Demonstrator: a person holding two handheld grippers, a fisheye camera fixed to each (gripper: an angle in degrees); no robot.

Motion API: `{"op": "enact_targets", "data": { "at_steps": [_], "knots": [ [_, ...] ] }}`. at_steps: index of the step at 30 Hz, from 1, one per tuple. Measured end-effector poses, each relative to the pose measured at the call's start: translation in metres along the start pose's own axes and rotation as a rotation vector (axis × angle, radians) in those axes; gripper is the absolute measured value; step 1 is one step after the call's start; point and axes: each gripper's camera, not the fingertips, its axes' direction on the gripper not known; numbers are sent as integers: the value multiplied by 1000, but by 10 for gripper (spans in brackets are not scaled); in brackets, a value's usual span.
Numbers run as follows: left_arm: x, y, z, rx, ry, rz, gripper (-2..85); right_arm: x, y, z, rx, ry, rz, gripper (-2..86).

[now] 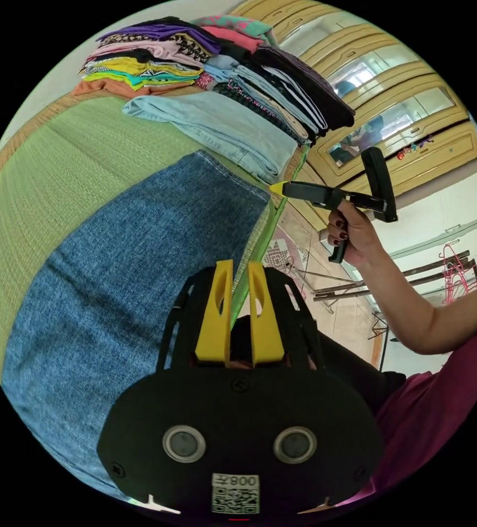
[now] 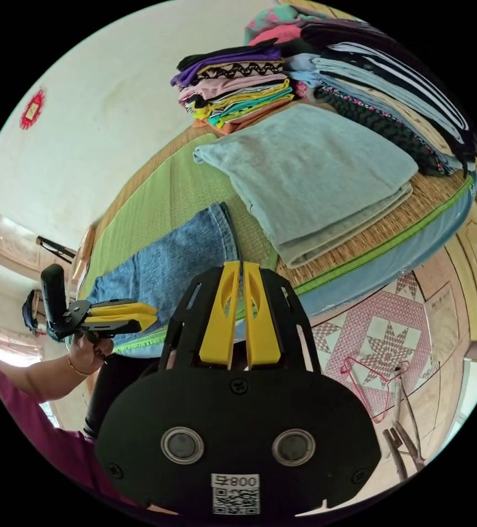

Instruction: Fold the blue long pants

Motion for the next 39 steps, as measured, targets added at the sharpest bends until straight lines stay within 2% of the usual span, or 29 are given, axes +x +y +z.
{"op": "enact_targets", "data": {
  "at_steps": [4, 8, 11, 21, 30, 33, 34, 37, 39],
  "knots": [
    [27, -14, 12, -61, -97, 66, 70, 15, 9, 14, -44, -85, 27, 68],
    [53, -20, 17, -89, -240, 151, 50, 25, 21, 30, -68, -146, 65, 76],
    [64, -23, 16, -101, -277, 191, 38, 32, 31, 40, -72, -218, 100, 79],
    [75, -30, 13, -80, -286, 196, 52, 56, 49, 57, -23, -351, 234, 72],
    [63, -40, 12, -78, -268, 195, 62, 64, 52, 61, -2, -394, 256, 64],
    [51, -46, 9, -93, -221, 183, 56, 68, 53, 60, 9, -425, 260, 58],
    [44, -50, 5, -91, -157, 181, 49, 69, 53, 60, 9, -430, 262, 57],
    [19, -63, -19, 20, -72, 130, 49, 71, 53, 54, 13, -442, 250, 46],
    [2, -78, -29, 64, -81, 112, 53, 70, 54, 48, 20, -439, 244, 41]
  ]
}}
